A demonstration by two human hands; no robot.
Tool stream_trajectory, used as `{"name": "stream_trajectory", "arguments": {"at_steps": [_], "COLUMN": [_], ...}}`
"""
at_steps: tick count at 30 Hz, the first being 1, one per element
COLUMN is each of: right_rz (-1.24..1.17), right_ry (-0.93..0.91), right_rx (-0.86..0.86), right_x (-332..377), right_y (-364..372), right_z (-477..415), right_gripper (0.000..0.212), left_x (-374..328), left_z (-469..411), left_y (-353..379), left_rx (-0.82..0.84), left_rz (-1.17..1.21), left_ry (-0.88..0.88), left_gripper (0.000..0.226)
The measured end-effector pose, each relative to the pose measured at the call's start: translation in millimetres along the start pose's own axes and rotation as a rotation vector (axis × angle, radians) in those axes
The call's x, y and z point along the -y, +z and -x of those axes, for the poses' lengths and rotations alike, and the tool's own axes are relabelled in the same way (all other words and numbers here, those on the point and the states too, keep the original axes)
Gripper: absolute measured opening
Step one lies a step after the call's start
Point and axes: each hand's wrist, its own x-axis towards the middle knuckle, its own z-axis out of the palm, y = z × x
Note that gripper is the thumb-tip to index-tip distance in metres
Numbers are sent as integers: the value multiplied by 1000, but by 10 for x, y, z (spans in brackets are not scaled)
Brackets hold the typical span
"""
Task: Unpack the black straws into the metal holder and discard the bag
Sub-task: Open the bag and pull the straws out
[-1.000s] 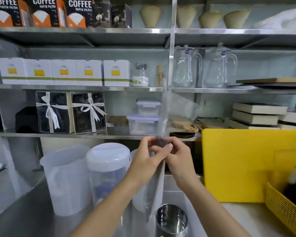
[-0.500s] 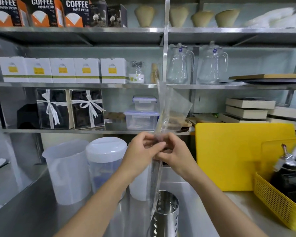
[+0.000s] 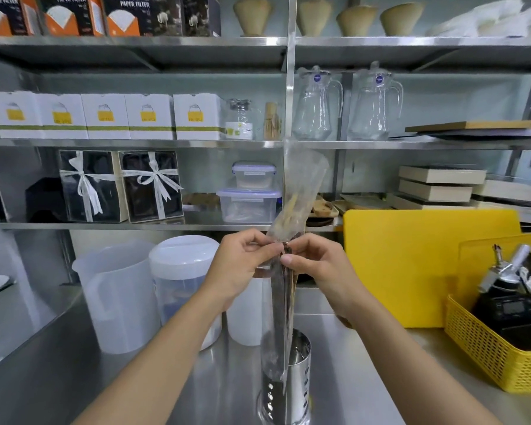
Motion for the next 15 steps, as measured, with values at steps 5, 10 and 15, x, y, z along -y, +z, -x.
{"name": "stream_trajectory", "arguments": {"at_steps": [5, 10, 15], "right_rz": [-70, -159, -331], "right_ry": [51, 142, 352], "right_rx": [-55, -189, -244], "right_x": [-72, -153, -341], "right_y": [-124, -303, -497], "right_z": [46, 103, 130], "right_gripper": [6, 18, 14], "left_x": [49, 161, 129], "left_z": [-7, -82, -88], "left_y": [5, -95, -41], "left_rx": [-19, -193, -332], "left_rz": [12, -14, 32], "left_ry": [-63, -201, -390], "left_gripper": [16, 25, 43]}}
